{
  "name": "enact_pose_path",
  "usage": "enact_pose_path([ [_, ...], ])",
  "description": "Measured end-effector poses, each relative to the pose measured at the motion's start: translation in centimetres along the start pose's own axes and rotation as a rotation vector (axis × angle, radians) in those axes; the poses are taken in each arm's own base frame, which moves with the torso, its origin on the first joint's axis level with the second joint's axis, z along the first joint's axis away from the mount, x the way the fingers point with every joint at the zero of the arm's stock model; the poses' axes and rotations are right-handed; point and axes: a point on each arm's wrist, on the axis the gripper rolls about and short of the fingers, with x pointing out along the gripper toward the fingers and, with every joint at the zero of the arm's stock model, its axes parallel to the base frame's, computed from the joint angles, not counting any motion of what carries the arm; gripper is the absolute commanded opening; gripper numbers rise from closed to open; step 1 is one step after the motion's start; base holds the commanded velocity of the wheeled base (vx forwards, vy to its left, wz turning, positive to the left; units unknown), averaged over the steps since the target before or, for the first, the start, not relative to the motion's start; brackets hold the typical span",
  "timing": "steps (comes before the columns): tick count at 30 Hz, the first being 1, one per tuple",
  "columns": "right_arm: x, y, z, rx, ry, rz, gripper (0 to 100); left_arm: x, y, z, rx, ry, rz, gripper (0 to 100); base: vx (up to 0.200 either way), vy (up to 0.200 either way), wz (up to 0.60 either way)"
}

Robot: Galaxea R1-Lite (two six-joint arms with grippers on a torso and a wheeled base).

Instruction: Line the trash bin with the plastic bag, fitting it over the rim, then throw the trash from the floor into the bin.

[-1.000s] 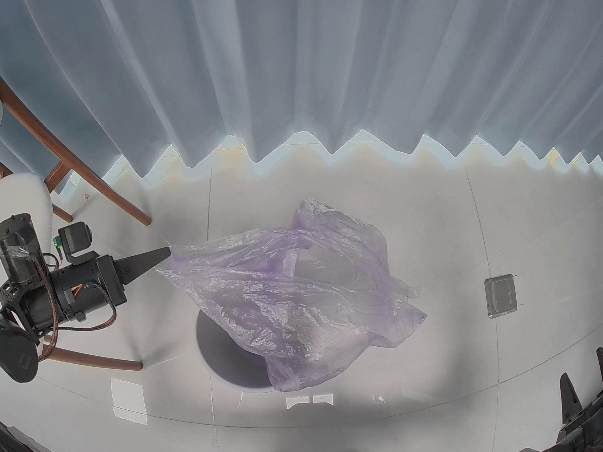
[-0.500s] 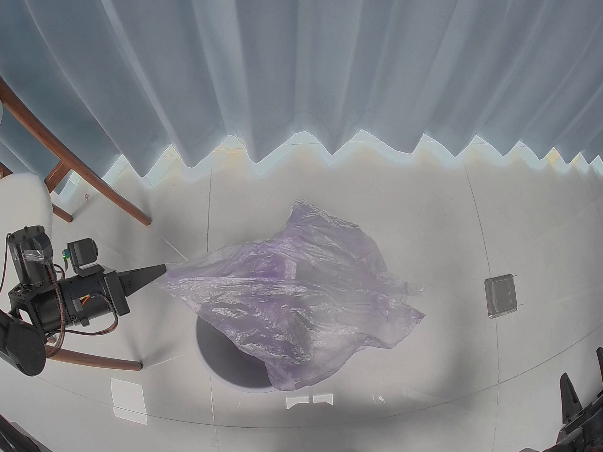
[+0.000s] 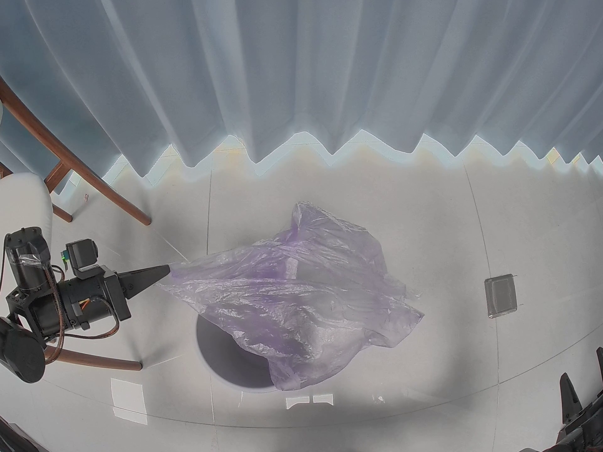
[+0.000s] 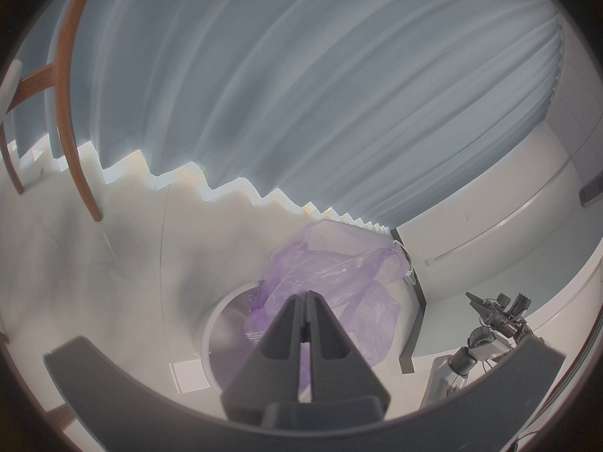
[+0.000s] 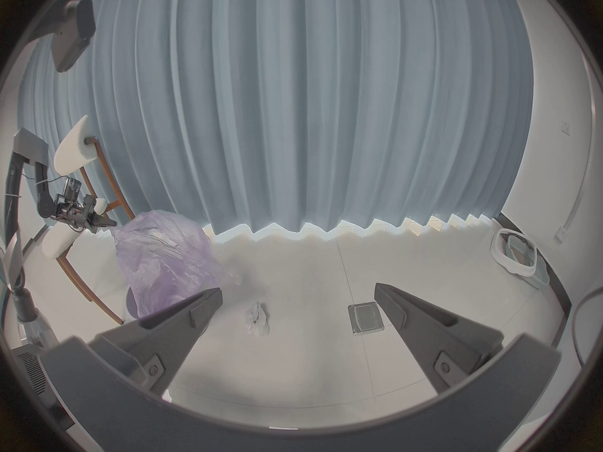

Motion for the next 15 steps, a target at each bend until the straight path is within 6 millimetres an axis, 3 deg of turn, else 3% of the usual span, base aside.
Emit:
enact_pose_path([
  [15,0.0,0.01,0.0,-0.008,0.0,0.004,100,-0.05,-0.45,0.13,0.038,-0.032,-0.018,0,0.0,0.0,0.0],
])
